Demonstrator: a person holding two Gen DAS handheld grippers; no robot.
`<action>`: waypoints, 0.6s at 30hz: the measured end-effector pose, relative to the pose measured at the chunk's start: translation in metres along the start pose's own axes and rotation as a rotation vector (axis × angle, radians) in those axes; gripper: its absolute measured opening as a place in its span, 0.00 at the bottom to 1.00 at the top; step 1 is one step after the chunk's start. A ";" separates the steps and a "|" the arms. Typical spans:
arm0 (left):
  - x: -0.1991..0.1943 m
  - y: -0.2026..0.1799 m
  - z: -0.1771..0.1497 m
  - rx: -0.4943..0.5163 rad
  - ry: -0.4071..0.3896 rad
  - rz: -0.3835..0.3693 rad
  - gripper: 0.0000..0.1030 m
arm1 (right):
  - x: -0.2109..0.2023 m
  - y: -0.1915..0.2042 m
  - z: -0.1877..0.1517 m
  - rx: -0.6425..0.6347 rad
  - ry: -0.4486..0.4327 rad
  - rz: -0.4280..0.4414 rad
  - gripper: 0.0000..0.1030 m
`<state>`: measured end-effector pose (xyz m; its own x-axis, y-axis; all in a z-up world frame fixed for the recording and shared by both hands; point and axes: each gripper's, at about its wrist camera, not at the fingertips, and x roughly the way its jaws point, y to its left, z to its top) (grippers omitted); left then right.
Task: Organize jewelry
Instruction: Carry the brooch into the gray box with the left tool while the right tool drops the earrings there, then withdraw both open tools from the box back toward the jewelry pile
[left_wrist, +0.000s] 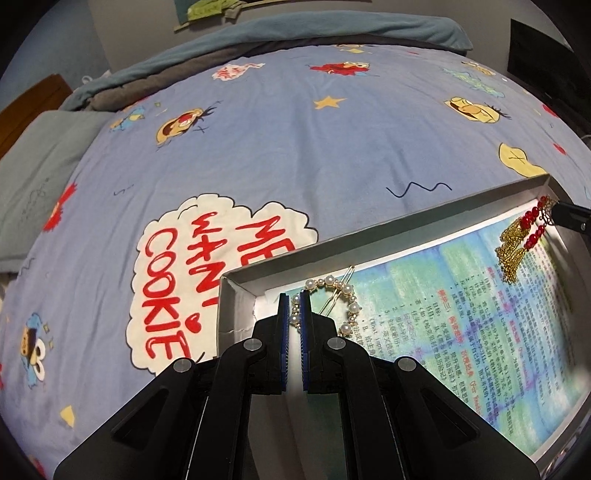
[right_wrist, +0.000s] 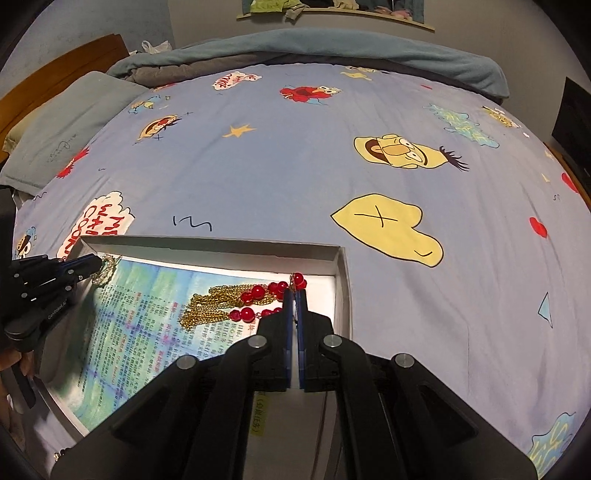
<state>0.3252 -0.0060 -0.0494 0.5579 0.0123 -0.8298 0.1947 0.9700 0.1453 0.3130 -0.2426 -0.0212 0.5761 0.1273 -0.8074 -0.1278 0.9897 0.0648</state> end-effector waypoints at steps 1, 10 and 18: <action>0.000 0.001 0.000 -0.001 0.001 0.002 0.06 | 0.000 0.000 0.000 0.000 0.002 -0.002 0.03; -0.014 0.004 -0.005 -0.025 -0.026 -0.018 0.41 | -0.016 0.002 0.001 0.008 -0.022 0.066 0.26; -0.060 0.012 -0.017 -0.073 -0.100 -0.043 0.67 | -0.058 0.008 -0.010 -0.002 -0.064 0.066 0.49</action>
<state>0.2806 0.0090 -0.0065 0.6284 -0.0504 -0.7763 0.1631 0.9843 0.0681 0.2710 -0.2429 0.0201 0.6169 0.1965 -0.7621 -0.1690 0.9788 0.1156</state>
